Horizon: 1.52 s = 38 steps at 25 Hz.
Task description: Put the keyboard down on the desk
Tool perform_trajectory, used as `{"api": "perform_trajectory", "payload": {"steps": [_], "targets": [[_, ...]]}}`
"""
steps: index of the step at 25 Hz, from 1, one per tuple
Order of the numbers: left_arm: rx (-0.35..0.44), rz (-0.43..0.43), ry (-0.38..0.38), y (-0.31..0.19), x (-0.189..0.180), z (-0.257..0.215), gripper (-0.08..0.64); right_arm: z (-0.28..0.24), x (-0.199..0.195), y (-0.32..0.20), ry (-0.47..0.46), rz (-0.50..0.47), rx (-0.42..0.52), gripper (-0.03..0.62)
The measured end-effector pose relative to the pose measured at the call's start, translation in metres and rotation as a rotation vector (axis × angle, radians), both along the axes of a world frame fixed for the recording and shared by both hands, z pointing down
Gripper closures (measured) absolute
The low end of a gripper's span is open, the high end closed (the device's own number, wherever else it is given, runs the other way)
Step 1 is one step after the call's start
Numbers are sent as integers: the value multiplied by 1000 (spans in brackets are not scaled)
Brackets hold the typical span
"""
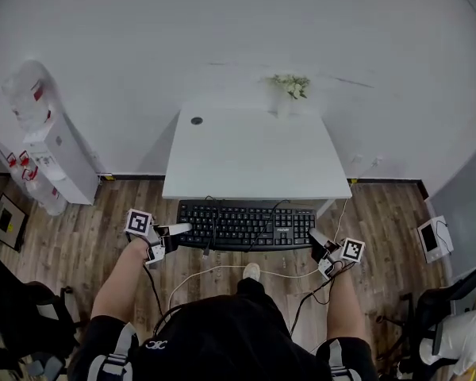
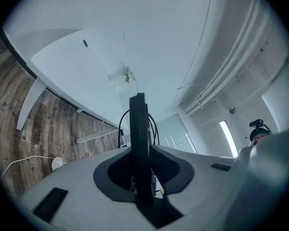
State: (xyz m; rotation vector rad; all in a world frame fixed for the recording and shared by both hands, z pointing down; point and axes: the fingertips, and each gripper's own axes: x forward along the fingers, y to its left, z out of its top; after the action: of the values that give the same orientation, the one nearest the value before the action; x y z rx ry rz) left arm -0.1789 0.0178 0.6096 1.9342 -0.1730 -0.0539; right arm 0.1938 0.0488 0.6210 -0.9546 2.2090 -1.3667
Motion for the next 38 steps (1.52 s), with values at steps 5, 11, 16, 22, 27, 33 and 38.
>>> {"api": "perform_trajectory", "payload": {"steps": [5,11,16,22,27,33,38], "targets": [[-9,-12,-5,-61,23,9,471,8,22,-60,-7,-9,-14,489],[-67,-33,-17,-130,52,16,471,21,50,-129,-28,9,-77,488],[-97,-42,-20,-184,76,16,469,24,75,-187,-22,-7,-113,488],[-132,-67,-50,-242,104,23,469,27,104,-257,-28,-35,-143,489],[-139,-98,-79,-281,109,26,466,33,111,-308,-16,-72,-164,488],[-140,-101,-91,-323,103,31,463,38,105,-350,-11,-44,-174,488],[-112,-58,-97,-355,103,36,462,40,102,-368,8,-22,-153,486]]}}
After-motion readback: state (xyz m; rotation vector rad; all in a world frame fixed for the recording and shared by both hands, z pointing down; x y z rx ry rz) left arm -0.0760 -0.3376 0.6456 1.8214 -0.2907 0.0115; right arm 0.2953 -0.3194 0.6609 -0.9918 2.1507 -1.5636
